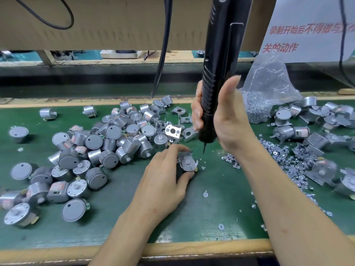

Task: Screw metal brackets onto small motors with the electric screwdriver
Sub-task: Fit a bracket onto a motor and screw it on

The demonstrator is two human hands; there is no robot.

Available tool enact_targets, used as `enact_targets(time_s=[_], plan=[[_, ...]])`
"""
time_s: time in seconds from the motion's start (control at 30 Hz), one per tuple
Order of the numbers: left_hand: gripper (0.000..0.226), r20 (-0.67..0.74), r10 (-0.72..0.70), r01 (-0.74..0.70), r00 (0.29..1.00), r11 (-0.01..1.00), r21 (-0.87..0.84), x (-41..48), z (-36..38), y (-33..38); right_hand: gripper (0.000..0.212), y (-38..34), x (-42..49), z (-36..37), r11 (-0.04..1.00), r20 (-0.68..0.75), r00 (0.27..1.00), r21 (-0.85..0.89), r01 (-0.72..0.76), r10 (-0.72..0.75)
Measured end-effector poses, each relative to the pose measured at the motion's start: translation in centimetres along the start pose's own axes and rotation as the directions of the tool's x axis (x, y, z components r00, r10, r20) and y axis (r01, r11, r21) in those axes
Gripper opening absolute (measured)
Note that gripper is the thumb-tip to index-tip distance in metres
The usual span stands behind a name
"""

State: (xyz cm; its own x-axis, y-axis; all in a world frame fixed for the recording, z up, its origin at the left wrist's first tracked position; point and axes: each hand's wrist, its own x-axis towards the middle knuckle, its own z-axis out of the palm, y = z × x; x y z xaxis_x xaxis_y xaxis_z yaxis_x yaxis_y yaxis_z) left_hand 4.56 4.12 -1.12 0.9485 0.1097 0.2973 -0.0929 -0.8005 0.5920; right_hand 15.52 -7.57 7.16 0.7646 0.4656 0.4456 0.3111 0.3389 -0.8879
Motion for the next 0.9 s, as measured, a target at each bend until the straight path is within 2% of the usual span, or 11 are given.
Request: enact_targets(time_s=[0.1, 0.27, 0.43, 0.9], plan=[[0.038, 0.005, 0.013, -0.013, 1.0, 1.0, -0.007, 0.0, 0.0, 0.1, 0.086, 0.2, 0.8, -1.8, 0.993, -0.13, 0.991, -0.118, 0.022, -0.037], [0.019, -0.017, -0.038, 0.036, 0.999, 0.996, -0.076, 0.0, 0.2, 0.3, 0.086, 1.1, 1.5, -4.2, 0.985, -0.275, 0.96, -0.17, 0.011, -0.058], [0.018, -0.002, -0.082, 0.081, 0.997, 0.989, -0.127, 0.1, 0.0, 0.3, 0.087, 2.1, 1.6, -4.9, 0.976, -0.27, 0.961, -0.218, -0.007, -0.053], [0.019, 0.003, -0.098, 0.098, 0.995, 0.989, -0.11, 0.1, 0.2, 0.4, 0.092, 3.0, 1.8, -5.6, 0.969, -0.291, 0.955, -0.246, -0.01, -0.064]])
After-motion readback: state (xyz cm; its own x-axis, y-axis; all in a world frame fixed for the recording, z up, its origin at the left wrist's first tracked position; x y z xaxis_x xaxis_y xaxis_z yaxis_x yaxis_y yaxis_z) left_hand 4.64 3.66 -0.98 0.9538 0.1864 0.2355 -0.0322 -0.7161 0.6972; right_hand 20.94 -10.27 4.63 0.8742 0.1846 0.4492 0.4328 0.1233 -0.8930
